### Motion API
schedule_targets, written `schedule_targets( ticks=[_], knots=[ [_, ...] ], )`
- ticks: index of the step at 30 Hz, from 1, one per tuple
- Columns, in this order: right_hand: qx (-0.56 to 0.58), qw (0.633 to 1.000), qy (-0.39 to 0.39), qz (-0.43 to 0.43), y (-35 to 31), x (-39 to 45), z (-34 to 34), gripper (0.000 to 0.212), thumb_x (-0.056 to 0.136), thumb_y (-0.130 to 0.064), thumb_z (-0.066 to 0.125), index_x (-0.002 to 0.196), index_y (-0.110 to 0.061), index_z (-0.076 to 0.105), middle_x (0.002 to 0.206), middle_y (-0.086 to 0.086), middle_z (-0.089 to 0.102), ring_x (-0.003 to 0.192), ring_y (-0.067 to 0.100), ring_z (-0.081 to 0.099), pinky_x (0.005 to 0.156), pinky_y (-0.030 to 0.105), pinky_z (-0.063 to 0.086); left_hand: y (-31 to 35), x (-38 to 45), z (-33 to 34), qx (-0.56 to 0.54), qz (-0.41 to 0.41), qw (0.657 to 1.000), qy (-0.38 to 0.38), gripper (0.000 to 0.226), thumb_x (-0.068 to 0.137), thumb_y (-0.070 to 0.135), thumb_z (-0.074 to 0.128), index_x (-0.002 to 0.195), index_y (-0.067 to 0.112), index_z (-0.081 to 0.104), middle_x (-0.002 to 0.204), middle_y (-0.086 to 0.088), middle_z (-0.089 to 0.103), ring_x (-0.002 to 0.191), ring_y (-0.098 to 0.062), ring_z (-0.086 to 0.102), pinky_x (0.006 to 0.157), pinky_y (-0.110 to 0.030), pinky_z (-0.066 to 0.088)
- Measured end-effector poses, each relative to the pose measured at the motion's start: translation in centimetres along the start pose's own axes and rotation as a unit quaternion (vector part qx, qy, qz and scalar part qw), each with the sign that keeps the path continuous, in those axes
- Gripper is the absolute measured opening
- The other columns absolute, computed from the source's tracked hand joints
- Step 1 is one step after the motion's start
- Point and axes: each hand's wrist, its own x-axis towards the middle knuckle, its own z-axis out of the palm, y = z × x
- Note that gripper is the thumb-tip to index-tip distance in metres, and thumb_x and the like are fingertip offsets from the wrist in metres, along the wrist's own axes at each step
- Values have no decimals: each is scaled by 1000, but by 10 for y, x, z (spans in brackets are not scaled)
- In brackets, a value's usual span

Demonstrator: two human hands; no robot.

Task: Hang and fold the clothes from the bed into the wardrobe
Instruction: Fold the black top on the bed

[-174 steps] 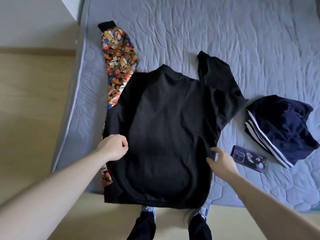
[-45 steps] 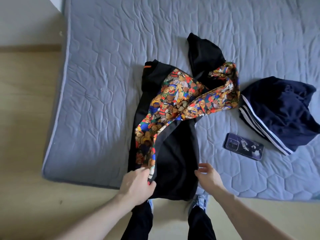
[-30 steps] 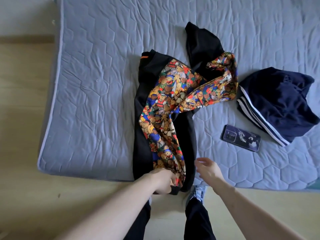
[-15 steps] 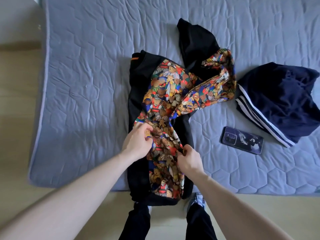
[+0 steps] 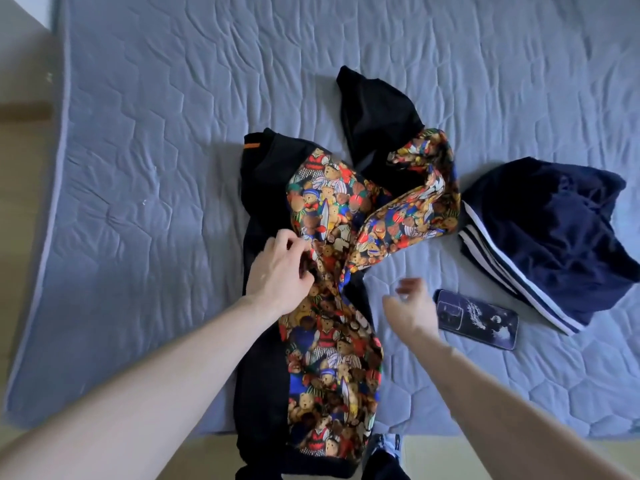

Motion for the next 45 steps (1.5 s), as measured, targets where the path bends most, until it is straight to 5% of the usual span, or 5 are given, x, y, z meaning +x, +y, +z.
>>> schedule_targets(
  ticks=[12, 24, 32, 40, 45],
  knots=[
    [6, 984, 144, -106, -124, 144, -78, 102, 80, -57, 72, 163, -24, 21, 154, 2, 48, 143, 27, 42, 108, 37, 39, 70, 68, 19, -72, 2, 991, -115, 39, 94, 47, 62, 118, 21, 47, 97, 0, 66, 87, -28, 67, 68, -38, 52],
    [127, 881, 304, -340, -174, 112, -73, 22, 91, -21, 46, 104, -25, 62, 85, -8, 65, 72, 3, 54, 67, 20, 36, 93, 63, 7, -168, 19, 981, 101, 37, 86, 4, 61, 79, 25, 31, 61, 11, 27, 52, -21, 37, 45, -28, 20],
    [-120, 978, 15, -172, -189, 138, -61, 64, 87, -10, 49, 149, -23, 51, 152, 5, 48, 128, 31, 56, 97, 38, 52, 80, 70, 14, -242, 73, 963, -98, 35, 95, 32, 62, 129, 32, 58, 115, 17, 56, 93, -4, 60, 75, -24, 49],
    [-38, 971, 122, -200, -182, 147, -43, 85, 76, -74, 63, 151, -40, 43, 148, -2, 42, 136, 23, 45, 108, 47, 47, -28, 68, -5, -173, -69, 964, 191, 47, 82, 37, 75, 125, 33, 56, 135, 10, 40, 122, -13, 49, 105, -31, 43],
    [-177, 945, 54, -270, -180, 141, -6, 80, 85, -25, 68, 156, -36, 33, 145, 5, 39, 122, 36, 55, 95, 45, 54, -94, 78, 0, -241, -315, 911, 112, 96, 75, 54, 82, 150, 17, 35, 147, -10, 44, 134, -32, 47, 111, -44, 42]
  ],
)
